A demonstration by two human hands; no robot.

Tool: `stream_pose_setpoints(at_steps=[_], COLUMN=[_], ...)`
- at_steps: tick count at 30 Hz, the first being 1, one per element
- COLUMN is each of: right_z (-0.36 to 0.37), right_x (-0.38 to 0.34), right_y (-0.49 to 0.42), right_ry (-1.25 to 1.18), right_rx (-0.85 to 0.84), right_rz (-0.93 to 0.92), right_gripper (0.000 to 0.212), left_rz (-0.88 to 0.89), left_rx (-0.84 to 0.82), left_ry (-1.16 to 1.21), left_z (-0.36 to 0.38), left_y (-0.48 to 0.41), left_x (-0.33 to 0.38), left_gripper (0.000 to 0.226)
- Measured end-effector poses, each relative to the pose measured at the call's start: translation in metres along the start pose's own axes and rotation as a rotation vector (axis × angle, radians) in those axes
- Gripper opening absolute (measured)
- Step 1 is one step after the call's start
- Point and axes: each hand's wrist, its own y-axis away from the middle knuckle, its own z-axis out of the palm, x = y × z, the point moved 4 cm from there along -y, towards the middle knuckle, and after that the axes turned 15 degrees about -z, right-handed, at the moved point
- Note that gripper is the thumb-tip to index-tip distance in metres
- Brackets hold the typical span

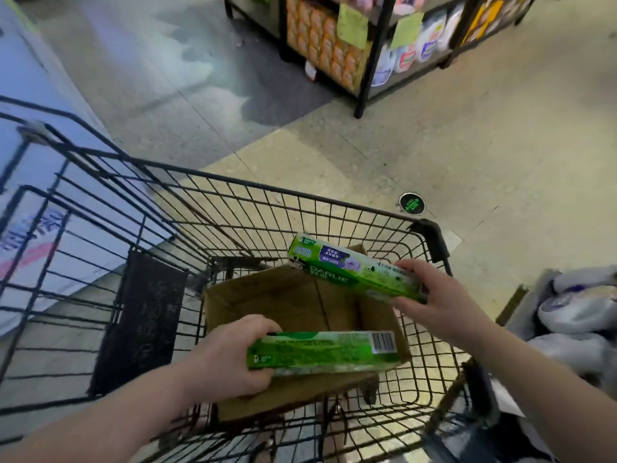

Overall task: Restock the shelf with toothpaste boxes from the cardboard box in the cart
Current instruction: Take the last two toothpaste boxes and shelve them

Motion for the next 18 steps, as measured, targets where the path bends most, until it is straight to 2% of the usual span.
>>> stream_pose_setpoints(at_steps=[10, 18], right_z=[-0.064, -0.094], right_x=[-0.074, -0.093], right_y=[0.154, 0.343], right_ry=[0.023, 0.104], right_rx=[0.347, 0.673], right_rz=[0.16, 0.355], right_gripper=[0.039, 0.044], left_rz=[0.286, 0.555], left_rx=[-0.038, -0.133], left_ry=[-0.034, -0.214], left_z=[-0.035, 0.013], left_y=[0.075, 0.146], left_x=[0.077, 0.194], left_gripper=[0.041, 0.032])
